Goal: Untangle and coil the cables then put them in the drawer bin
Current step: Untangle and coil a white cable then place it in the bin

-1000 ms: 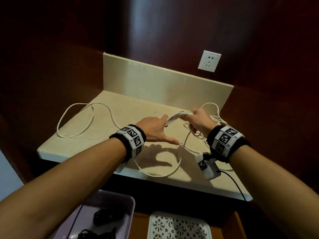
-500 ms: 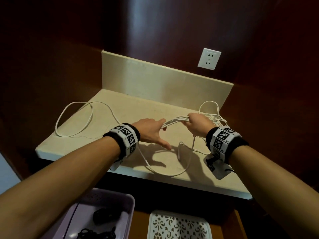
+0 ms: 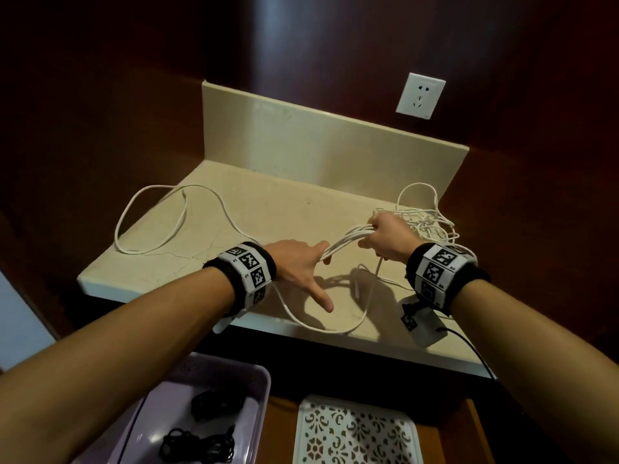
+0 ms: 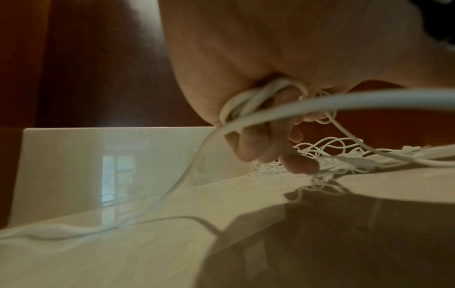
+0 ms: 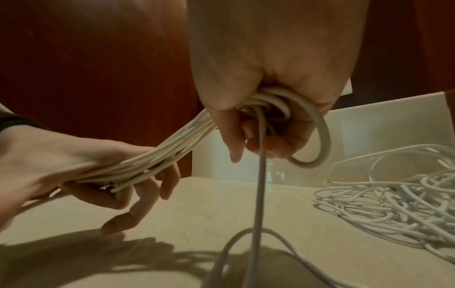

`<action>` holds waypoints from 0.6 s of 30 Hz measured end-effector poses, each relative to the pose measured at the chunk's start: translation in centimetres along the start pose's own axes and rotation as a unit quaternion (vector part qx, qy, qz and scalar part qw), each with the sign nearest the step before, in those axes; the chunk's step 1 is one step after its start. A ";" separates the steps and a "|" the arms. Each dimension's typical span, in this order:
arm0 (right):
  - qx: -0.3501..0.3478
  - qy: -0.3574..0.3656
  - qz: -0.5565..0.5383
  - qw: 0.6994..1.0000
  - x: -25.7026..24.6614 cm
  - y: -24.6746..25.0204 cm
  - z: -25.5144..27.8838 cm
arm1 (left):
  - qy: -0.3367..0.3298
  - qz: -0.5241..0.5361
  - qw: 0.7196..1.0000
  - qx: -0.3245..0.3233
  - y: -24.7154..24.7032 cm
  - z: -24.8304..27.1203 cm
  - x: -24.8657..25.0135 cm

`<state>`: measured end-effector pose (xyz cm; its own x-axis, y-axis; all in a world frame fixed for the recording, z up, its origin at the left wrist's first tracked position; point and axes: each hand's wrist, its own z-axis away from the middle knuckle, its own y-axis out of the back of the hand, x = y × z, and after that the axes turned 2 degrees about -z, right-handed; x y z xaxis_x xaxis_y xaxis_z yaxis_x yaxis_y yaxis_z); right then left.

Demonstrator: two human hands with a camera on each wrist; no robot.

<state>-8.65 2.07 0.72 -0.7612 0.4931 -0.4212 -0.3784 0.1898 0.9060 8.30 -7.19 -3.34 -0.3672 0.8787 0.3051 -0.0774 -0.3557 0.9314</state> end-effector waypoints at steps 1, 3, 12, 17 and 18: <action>0.002 0.007 0.027 1.000 0.0 -0.2 0.0 | 0.000 -0.003 1.000 -0.007 -0.3 0.0 0.0; 0.001 0.022 0.067 0.997 0.0 -0.5 0.1 | -0.001 -0.008 1.000 -0.017 -0.9 0.2 0.2; -0.023 0.036 0.119 0.992 0.9 -2.0 0.1 | 0.000 -0.047 0.997 -0.053 -1.7 1.4 0.7; -0.027 0.035 0.123 0.991 0.9 -2.5 0.0 | -0.001 -0.101 0.993 -0.054 -2.2 1.6 0.8; -0.029 0.031 0.124 0.991 1.0 -2.6 0.1 | -0.003 -0.117 0.992 -0.054 -2.3 1.6 0.8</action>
<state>-8.37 2.10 -2.04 -0.8651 0.4643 -0.1899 -0.2044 0.0196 0.9787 9.69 -5.15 -4.93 -0.3228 0.9426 0.0851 -0.2586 -0.1744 0.9501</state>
